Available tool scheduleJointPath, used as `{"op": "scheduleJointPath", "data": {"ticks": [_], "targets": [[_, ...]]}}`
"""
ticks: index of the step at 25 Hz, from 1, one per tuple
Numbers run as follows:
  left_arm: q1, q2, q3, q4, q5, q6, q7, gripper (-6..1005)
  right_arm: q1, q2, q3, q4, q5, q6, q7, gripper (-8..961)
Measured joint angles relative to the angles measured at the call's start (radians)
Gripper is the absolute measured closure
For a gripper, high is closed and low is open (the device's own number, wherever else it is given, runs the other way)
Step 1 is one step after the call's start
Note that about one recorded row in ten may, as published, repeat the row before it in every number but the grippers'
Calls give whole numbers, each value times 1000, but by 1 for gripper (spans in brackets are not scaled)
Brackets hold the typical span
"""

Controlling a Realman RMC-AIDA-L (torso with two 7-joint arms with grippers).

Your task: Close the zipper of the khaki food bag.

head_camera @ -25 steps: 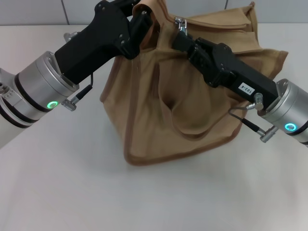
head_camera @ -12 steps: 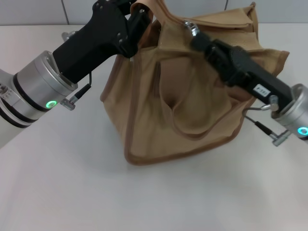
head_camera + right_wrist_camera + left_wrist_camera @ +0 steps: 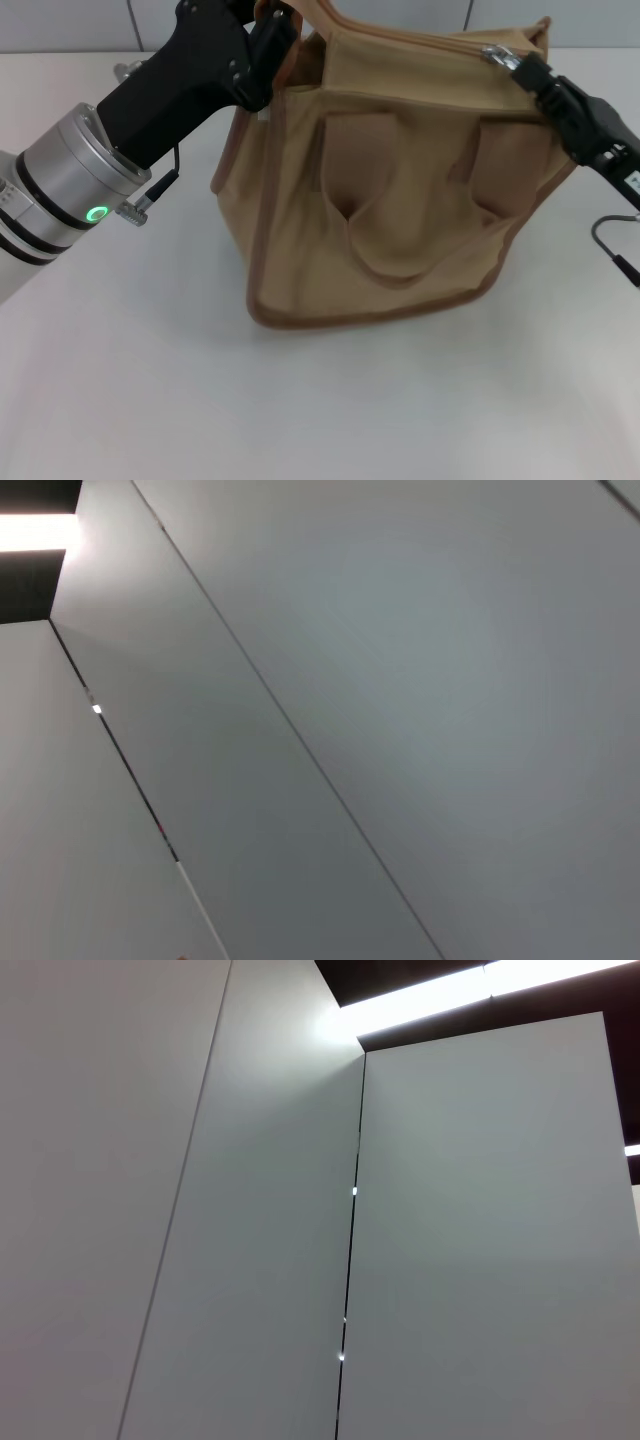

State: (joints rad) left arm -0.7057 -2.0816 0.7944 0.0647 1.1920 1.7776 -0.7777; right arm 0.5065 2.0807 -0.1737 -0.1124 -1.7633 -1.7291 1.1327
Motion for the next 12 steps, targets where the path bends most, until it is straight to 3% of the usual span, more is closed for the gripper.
{"op": "scheduleJointPath", "data": {"ticks": [12], "targets": [[53,1,-31,29,-2,4,0,950,-38,0,19,-32,38,2,0,910]]}}
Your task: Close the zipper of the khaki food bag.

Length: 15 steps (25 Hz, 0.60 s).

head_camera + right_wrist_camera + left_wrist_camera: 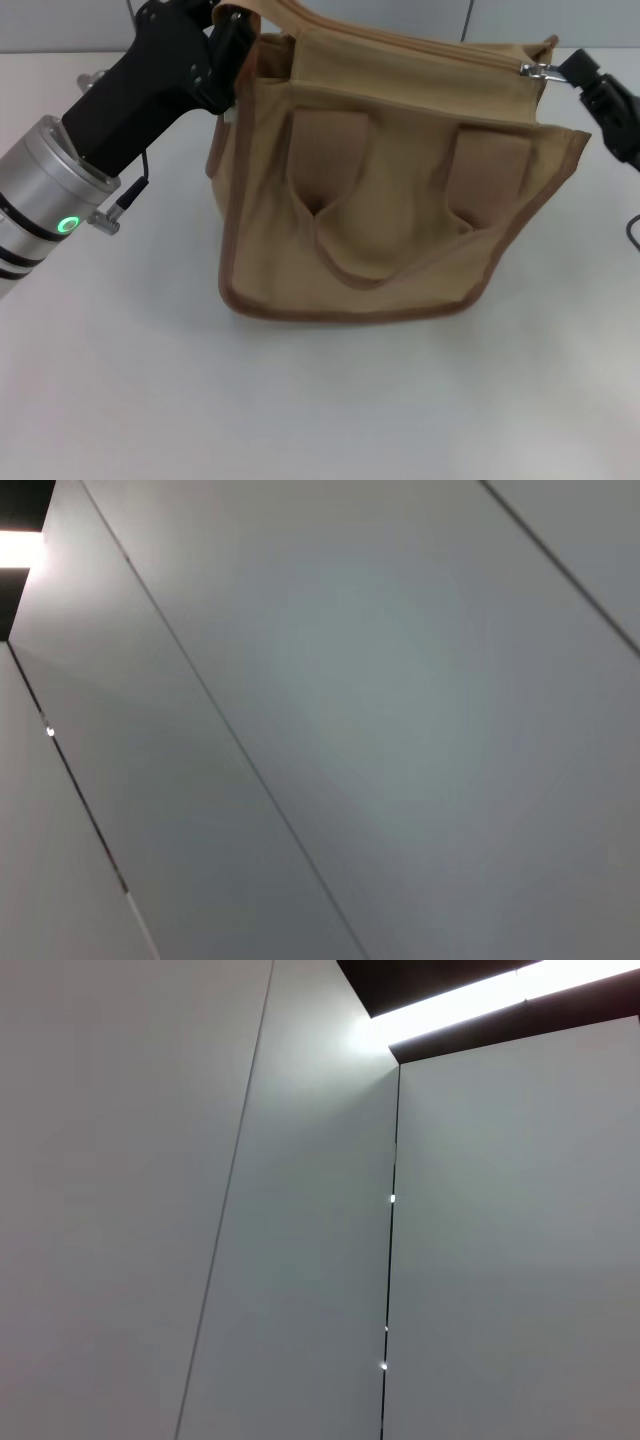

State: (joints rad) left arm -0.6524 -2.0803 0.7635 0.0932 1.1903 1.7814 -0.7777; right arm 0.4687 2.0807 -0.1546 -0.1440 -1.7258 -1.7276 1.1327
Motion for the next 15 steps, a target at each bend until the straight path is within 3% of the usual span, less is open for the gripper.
{"op": "scheduleJointPath", "data": {"ticks": [12,15], "targets": [[90,1,-52,-11,-28,-43,92,947,-34,4,12,25,53,-67,-148,859],[124,3,-67,-1,-28,-36,94,886,-36,3,6,37,53,-87,-178,734]]}}
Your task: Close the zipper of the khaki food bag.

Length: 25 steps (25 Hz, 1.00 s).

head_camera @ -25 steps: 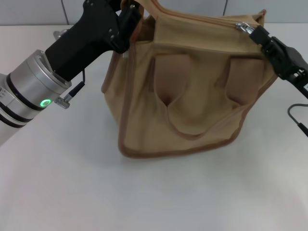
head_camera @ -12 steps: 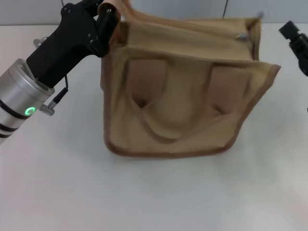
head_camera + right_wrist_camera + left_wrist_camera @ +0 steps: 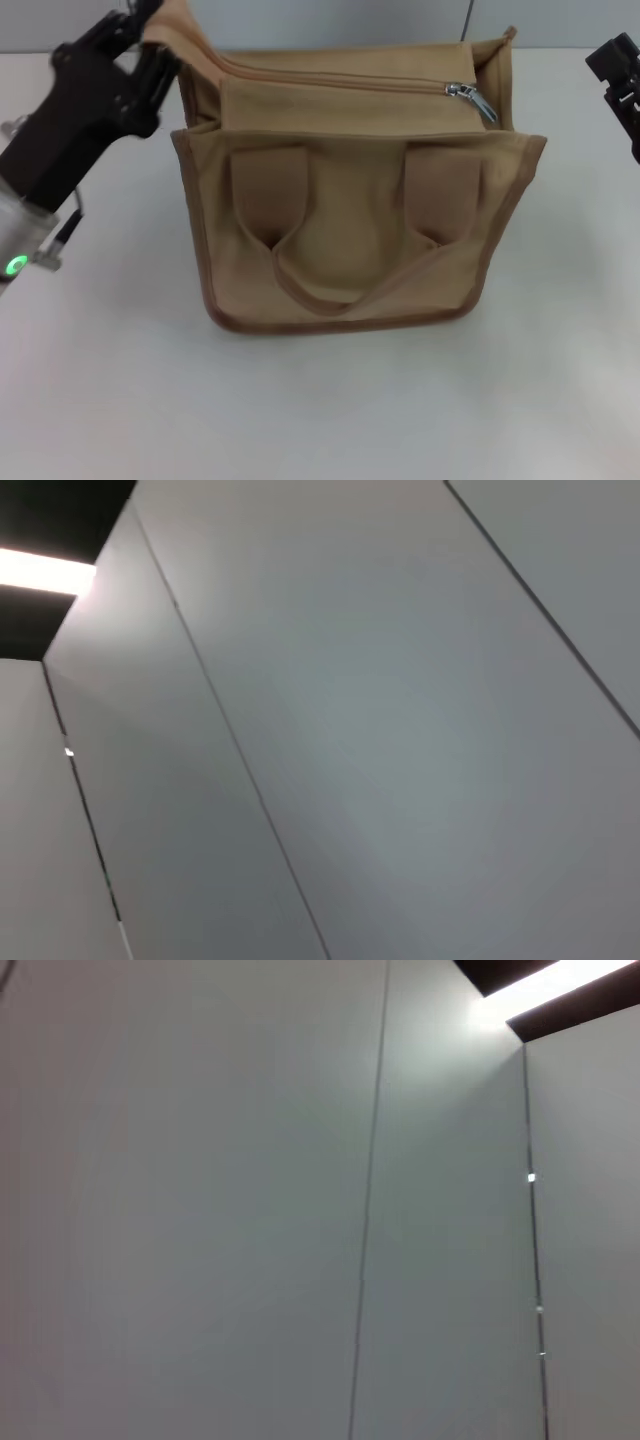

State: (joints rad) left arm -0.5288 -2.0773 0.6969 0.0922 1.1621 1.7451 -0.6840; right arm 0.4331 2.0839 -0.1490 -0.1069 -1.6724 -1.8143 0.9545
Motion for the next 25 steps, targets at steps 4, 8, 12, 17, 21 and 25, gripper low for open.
{"op": "scheduleJointPath", "data": {"ticks": [4,8,12,17,21,25], "targets": [[67,5,-15,11,1,-14,9,763,0,0,-2,1,-2,-1,-4,592],[153,7,-42,38,1,-27,5,645,-1,1,-4,2,-6,0,-31,475],[279,25,-75,70,12,-22,-56,528,6,0,-52,4,-21,-27,-97,385],[410,66,-69,112,117,78,-74,278,-2,2,-161,7,-22,-156,-183,345],[445,97,-68,153,262,161,-97,207,1,2,-285,2,-30,-202,-268,345],[431,100,-68,223,502,200,-83,189,50,-1,-547,-16,-72,-152,-375,344]]}}
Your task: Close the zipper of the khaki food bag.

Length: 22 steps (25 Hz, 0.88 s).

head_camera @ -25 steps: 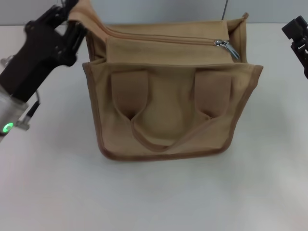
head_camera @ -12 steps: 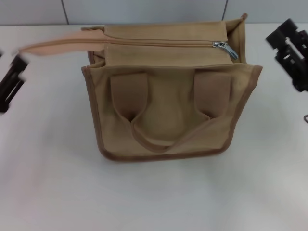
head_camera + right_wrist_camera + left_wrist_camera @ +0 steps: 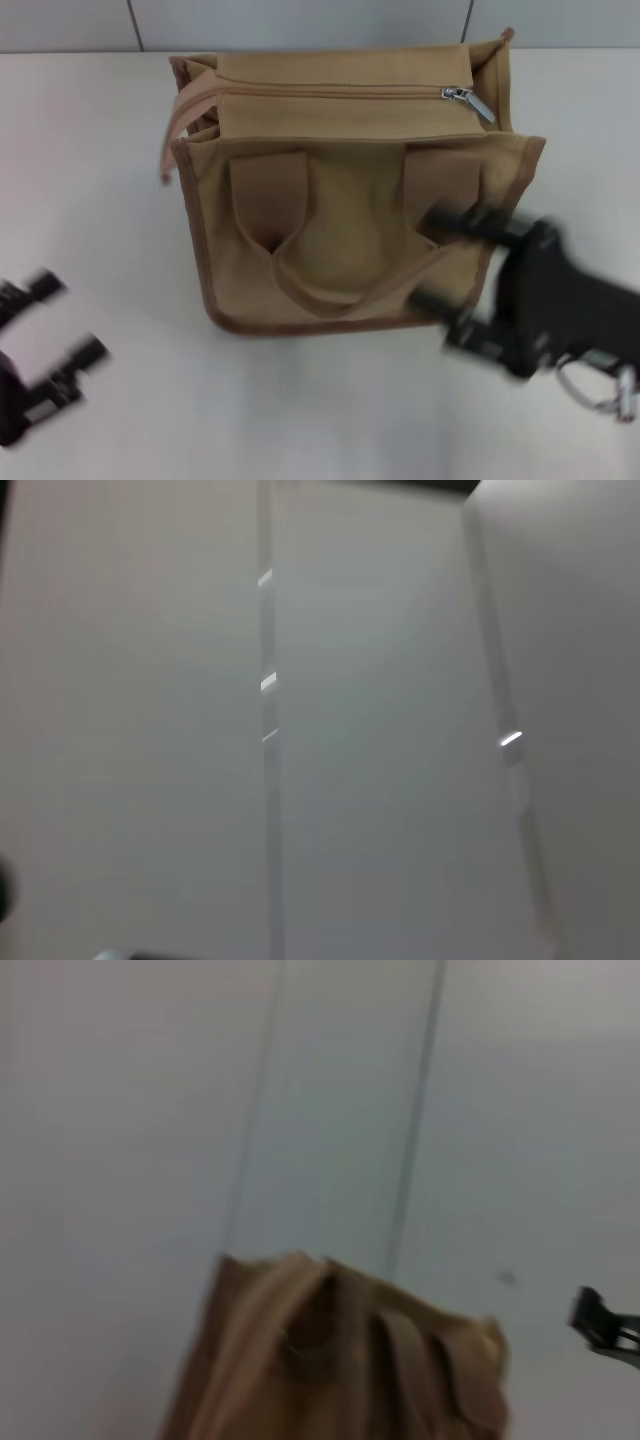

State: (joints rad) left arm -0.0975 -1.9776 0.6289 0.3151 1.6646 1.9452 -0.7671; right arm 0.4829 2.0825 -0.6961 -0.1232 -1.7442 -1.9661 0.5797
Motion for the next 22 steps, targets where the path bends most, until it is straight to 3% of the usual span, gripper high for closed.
{"op": "scheduleJointPath", "data": {"ticks": [4,7,12,22], "targets": [[-32,-15,0,29,116,-4,2,189,28,3,-112,-1,-16,68,-12,344],[-101,-28,0,33,258,-4,-1,189,43,7,-204,19,-18,171,-12,344],[-156,-46,0,32,332,-11,-5,189,32,8,-208,34,-14,224,-12,345],[-159,-64,-6,35,337,-42,0,189,30,8,-205,46,-10,265,-30,345]]}}
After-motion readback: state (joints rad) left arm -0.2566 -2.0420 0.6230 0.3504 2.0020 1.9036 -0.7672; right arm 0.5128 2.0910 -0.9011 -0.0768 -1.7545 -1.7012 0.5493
